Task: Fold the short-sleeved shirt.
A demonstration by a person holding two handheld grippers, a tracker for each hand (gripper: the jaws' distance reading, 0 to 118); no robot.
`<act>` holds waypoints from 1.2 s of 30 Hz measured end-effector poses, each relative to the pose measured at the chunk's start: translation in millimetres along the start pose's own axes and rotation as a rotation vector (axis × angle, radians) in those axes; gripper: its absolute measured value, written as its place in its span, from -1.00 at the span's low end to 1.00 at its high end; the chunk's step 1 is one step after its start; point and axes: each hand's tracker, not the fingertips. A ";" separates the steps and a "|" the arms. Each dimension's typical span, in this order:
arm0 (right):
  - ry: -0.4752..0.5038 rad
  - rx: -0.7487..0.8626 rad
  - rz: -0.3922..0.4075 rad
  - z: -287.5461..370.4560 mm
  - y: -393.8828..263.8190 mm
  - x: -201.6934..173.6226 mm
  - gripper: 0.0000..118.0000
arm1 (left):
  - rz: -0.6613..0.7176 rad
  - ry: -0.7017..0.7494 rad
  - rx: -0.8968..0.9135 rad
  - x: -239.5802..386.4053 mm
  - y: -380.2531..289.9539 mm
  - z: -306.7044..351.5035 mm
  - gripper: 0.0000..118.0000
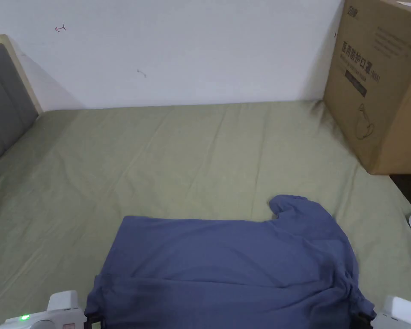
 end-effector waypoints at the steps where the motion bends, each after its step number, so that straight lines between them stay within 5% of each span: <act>1: -0.006 0.061 0.035 11.9 8.4 -3.7 0.23 | 0.006 -0.030 0.042 -1.4 4.6 3.1 0.38; 4: 0.017 0.251 0.119 57.5 42.2 -17.4 0.47 | 0.003 -0.111 0.226 17.7 22.3 45.6 0.66; 12: 0.120 0.701 0.179 169.7 95.9 -67.6 0.46 | -0.084 -0.141 0.738 88.9 64.7 153.6 0.64; 15: 0.124 0.771 0.188 183.4 98.5 -81.5 0.31 | -0.124 -0.104 0.848 109.4 67.6 165.6 0.34; 17: 0.111 0.820 0.195 187.8 95.9 -88.3 -0.27 | -0.154 -0.080 0.902 114.3 66.5 164.3 -0.43; 18: 0.101 0.821 0.197 189.4 95.0 -91.6 -0.71 | -0.156 -0.084 0.901 115.8 66.4 162.8 -0.85; 19: 0.088 0.831 0.201 188.8 94.4 -93.4 -1.00 | -0.161 -0.103 0.893 115.9 67.0 162.4 -0.98; 28: 0.127 0.829 0.202 185.1 99.0 -91.7 -1.00 | -0.136 -0.147 0.809 113.4 73.6 150.6 -1.00; 36: 0.110 0.786 0.207 161.3 115.4 -89.1 -1.00 | -0.095 -0.217 0.546 81.8 138.3 90.8 -1.00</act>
